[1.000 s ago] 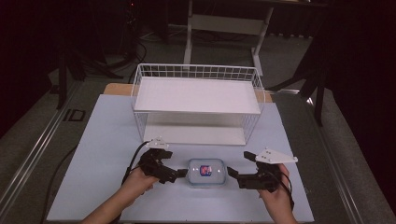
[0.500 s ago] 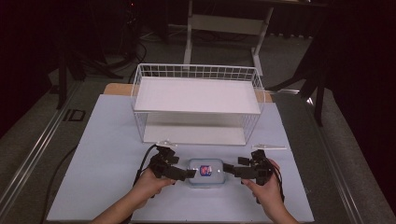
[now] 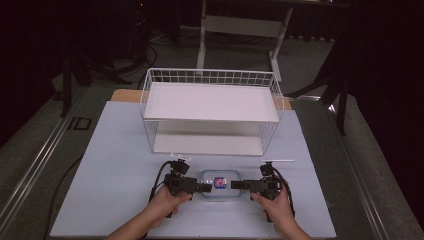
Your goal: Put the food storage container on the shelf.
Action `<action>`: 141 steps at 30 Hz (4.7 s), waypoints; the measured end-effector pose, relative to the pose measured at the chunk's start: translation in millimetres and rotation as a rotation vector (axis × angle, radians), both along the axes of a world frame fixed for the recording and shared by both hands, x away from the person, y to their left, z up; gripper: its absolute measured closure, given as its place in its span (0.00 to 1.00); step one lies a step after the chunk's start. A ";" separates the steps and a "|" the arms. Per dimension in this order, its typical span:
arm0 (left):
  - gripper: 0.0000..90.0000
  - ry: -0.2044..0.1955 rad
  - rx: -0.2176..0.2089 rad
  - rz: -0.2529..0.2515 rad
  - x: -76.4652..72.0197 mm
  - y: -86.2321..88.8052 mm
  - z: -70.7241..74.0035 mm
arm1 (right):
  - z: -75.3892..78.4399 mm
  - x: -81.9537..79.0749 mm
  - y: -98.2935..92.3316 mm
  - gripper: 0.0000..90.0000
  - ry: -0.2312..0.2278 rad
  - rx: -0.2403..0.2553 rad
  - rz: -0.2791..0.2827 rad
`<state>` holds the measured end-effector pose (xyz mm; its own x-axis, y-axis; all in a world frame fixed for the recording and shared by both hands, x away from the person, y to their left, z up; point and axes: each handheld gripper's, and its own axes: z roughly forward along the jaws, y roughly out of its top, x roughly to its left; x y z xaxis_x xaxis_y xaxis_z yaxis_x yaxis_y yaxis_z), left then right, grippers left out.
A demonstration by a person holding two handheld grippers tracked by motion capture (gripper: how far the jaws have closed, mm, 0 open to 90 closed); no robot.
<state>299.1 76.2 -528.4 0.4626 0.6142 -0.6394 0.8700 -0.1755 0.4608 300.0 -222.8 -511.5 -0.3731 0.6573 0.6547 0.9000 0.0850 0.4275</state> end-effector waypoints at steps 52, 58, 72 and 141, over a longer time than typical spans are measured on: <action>0.53 -0.096 0.052 0.110 2.0 14.2 43.1 | 29.7 13.8 32.9 0.45 -0.051 -0.076 -0.017; 0.54 -0.109 0.039 0.122 17.6 21.1 50.6 | 40.2 28.9 39.4 0.45 -0.087 -0.077 -0.028; 0.53 -0.153 0.067 0.147 52.6 21.7 47.5 | 31.9 63.2 43.9 0.45 -0.125 -0.044 -0.073; 0.45 -0.497 0.098 0.177 56.1 26.3 30.9 | 27.3 70.4 59.9 0.34 -0.563 -0.247 -0.125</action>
